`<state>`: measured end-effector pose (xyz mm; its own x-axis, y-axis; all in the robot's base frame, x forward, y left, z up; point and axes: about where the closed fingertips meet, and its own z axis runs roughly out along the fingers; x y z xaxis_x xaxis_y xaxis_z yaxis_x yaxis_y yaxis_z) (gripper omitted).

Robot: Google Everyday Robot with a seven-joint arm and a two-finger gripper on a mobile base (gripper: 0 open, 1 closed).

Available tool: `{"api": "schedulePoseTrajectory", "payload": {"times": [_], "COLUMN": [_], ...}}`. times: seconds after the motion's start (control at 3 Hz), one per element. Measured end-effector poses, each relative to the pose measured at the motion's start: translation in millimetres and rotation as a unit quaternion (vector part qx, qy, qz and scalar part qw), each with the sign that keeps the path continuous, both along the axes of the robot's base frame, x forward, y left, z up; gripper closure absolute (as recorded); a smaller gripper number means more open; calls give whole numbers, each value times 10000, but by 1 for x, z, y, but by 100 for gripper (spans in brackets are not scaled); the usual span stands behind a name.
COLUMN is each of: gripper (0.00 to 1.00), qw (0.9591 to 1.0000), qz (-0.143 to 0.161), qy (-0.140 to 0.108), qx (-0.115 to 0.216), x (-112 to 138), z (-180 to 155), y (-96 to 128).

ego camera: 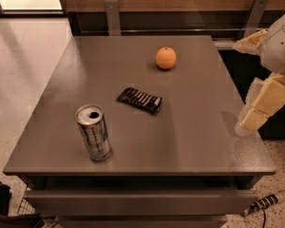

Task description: Pick redbull can

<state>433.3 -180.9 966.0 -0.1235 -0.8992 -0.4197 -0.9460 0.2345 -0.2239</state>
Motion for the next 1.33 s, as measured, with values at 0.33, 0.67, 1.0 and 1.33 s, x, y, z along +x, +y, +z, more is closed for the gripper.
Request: {"api": "schedulePoseTrajectory", "payload": {"times": [0.33,0.67,1.0,1.33], "gripper": [0,0,0,0], "qw": [9957,9761,9511,9276], "qz": [279,522,667,792], "qy": [16,219,462,388], "qx": [880,2099,2982,3630], "x": [-1,1,3,0], "z": [-17,-42,-57,-62], "y": [29,68,98,121]}}
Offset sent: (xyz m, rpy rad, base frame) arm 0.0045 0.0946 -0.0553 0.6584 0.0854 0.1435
